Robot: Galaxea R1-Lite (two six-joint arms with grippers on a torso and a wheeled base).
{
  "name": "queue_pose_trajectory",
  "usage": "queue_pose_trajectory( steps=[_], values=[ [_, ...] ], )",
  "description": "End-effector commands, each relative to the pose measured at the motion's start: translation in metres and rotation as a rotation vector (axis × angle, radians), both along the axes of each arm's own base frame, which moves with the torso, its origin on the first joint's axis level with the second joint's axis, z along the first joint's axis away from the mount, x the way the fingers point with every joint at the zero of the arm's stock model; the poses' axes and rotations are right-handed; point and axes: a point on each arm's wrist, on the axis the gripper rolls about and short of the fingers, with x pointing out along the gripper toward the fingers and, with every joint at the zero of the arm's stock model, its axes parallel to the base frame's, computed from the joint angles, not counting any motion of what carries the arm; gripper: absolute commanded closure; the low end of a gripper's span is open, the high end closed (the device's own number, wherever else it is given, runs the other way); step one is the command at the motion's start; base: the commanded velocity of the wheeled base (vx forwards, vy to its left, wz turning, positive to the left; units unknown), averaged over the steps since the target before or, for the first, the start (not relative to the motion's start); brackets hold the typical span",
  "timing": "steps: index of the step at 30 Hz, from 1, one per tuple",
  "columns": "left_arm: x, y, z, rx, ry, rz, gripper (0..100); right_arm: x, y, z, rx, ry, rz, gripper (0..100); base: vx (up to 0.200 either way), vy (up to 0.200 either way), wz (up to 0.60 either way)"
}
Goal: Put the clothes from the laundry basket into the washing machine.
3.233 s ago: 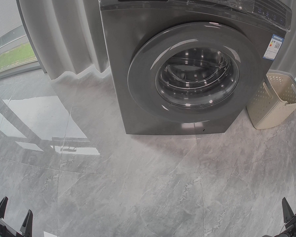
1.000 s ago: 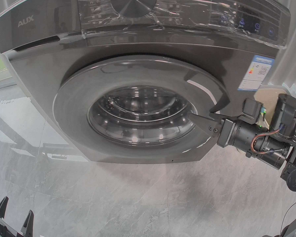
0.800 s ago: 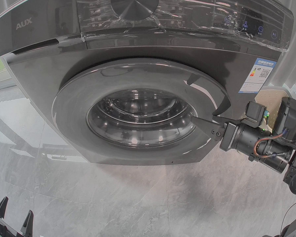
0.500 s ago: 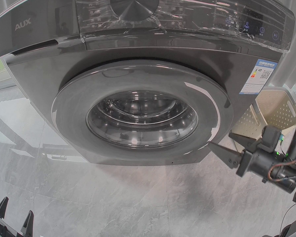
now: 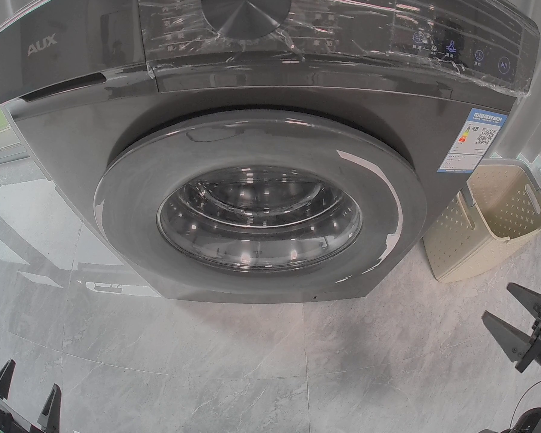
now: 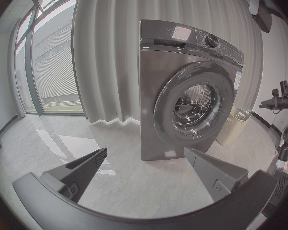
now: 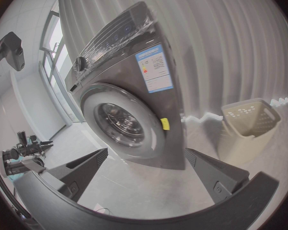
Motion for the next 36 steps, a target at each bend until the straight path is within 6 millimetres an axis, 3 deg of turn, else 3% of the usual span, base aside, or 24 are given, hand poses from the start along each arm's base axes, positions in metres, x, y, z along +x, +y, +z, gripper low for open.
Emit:
queue_pose_trajectory(
  steps=[1, 5, 12, 36],
  values=[
    [0.0, 0.0, -0.005, -0.001, 0.003, -0.002, 0, -0.075, -0.035, -0.038, -0.051, -0.116, -0.314, 0, 0.0, 0.0, 0.0],
    [0.0, 0.0, -0.005, -0.001, 0.003, -0.004, 0, -0.088, -0.036, -0.052, -0.078, -0.097, -0.356, 0, 0.0, 0.0, 0.0],
    [0.0, 0.0, -0.005, -0.003, 0.003, -0.005, 0, -0.091, -0.033, -0.073, -0.123, -0.072, -0.464, 0, 0.0, 0.0, 0.0],
    [0.0, 0.0, -0.005, -0.009, 0.003, -0.005, 0, -0.091, -0.034, -0.077, -0.149, -0.046, -0.468, 0, 0.0, 0.0, 0.0]
  ],
)
